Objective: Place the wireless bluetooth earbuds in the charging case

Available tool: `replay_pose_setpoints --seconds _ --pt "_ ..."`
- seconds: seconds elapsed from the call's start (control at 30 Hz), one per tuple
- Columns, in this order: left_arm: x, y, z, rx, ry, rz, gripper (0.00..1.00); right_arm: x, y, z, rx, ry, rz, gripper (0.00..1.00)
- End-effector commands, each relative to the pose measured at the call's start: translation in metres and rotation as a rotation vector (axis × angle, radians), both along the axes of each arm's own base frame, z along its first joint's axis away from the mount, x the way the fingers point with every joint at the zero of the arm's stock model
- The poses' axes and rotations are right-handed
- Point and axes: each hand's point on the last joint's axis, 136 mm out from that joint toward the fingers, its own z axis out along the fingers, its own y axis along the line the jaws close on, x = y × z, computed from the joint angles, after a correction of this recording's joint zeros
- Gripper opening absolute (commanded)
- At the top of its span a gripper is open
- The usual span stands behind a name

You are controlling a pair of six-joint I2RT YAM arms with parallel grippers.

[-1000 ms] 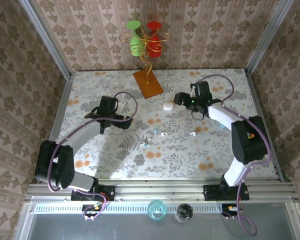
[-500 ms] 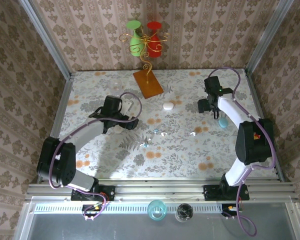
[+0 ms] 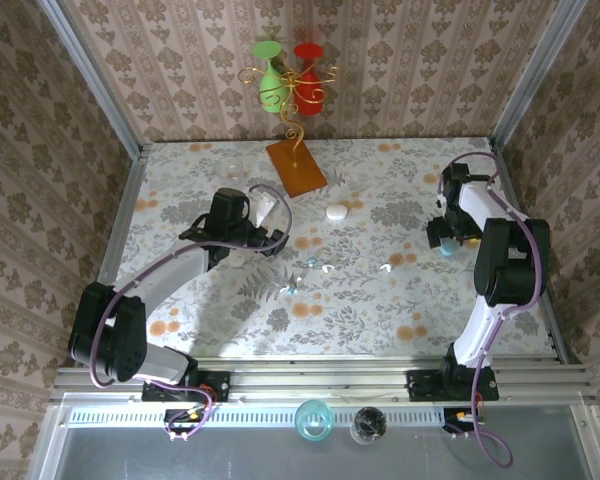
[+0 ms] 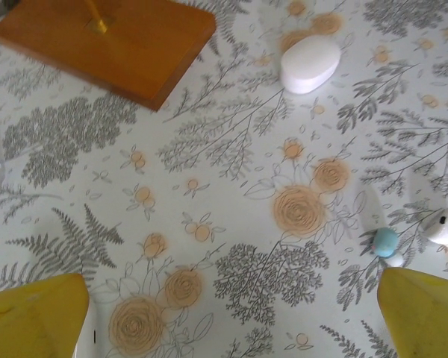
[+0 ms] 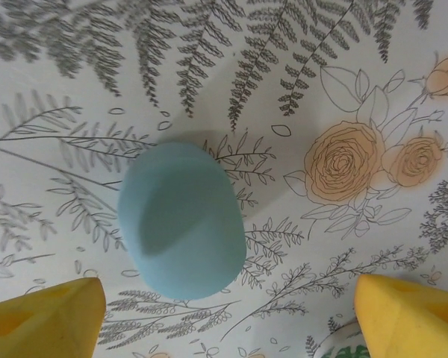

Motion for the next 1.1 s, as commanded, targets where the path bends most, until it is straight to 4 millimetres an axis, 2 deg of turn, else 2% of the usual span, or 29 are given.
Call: replay_pose_setpoints --seconds 0.0,0.33,0.47,0.67,0.87,0.97,1.07 --pt "-0.001 -0.004 0.011 -0.01 -0.058 -0.036 1.0 -0.004 0.004 -0.005 0.039 0.06 0.041 0.84" --pt "-0.004 -0.005 0.006 -0.007 -0.061 -0.049 1.0 0.003 0.013 -0.021 0.093 0.08 0.043 0.58" --pt "-0.008 -0.006 0.01 -0.017 -0.077 -0.06 1.0 0.004 0.016 -0.025 0.11 0.088 0.048 0.56" --pt "-0.012 -0.002 0.015 -0.022 -0.103 -0.059 1.0 0.004 0.026 -0.022 0.112 0.089 0.08 0.43" --pt "-0.013 0.005 0.018 -0.052 -0.098 -0.025 1.0 0.017 0.065 -0.001 0.141 -0.007 0.209 0.39" --pt "-0.014 0.007 0.022 -0.1 -0.079 -0.005 1.0 0.02 0.099 0.012 0.17 -0.053 0.32 0.38" --pt "-0.007 0.024 0.024 -0.144 -0.047 0.069 1.0 0.021 0.138 0.023 0.187 -0.085 0.467 0.38"
